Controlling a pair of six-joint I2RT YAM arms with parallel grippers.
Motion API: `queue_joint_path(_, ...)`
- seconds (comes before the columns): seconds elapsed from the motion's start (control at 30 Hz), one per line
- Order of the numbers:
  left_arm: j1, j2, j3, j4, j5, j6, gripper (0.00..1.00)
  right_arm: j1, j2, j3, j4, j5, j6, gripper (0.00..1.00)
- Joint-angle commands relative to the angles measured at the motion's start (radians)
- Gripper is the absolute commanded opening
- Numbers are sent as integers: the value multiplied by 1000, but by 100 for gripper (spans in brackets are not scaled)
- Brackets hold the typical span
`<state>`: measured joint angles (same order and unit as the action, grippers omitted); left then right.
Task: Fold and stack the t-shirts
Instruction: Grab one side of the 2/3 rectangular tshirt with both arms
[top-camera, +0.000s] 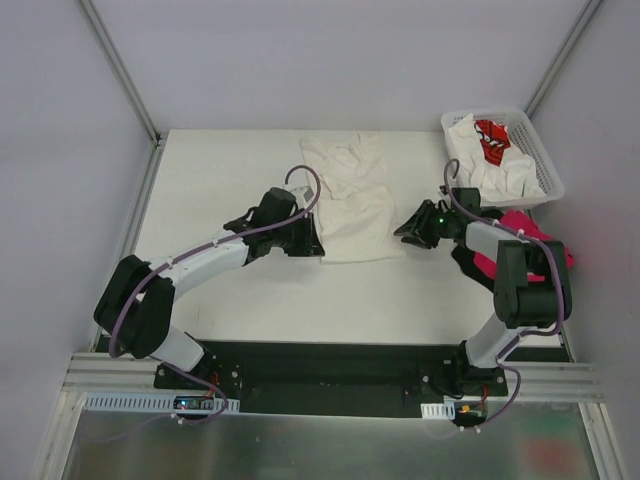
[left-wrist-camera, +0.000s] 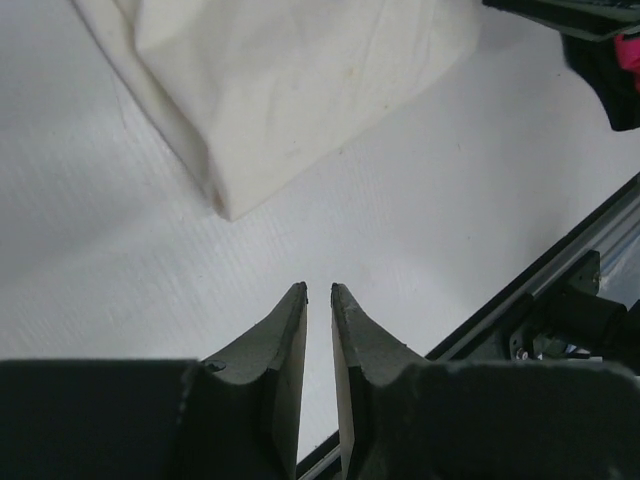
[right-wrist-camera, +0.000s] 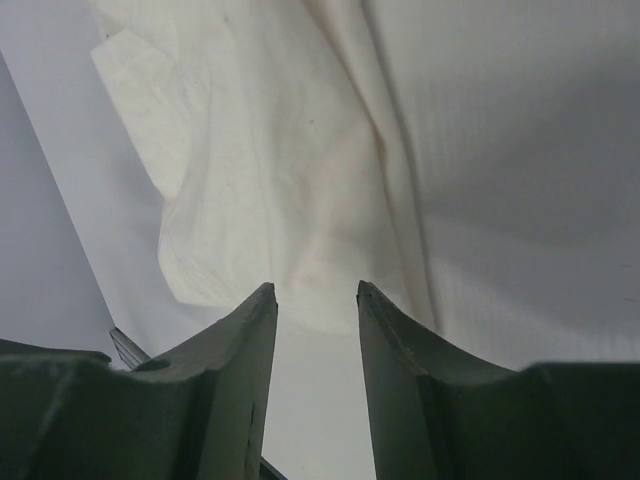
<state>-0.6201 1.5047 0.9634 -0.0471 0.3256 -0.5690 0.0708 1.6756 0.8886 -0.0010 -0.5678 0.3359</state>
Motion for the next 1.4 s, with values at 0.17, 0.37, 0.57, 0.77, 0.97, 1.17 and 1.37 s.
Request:
queue_joint_path(0.17,6,-32,-48,-23,-62,34,16,-95,-57,-40,78,-33,11,50)
queue_joint_path(0.37,6,41,-80,3,-79,14,15,-98,-19,-79,147,-44,46,52)
queue_joint_path(0.57,6,40,-138,44,-102,-3,15,-98,1,-105,182,-60,60,52)
queue_joint_path(0.77,6,75,-141,95,-92,-9,14,-98,32,-116,203,-63,64,52)
queue_joint_path(0.97,8,144,-100,122,-92,21,14,-98,59,-140,254,-76,87,52)
queue_joint_path(1.17,55,180,-69,180,-65,37,14,-98,47,-152,254,-78,86,52)
queue_joint_path(1.37,108,170,-77,245,-19,17,14,-98,39,-155,248,-89,91,52)
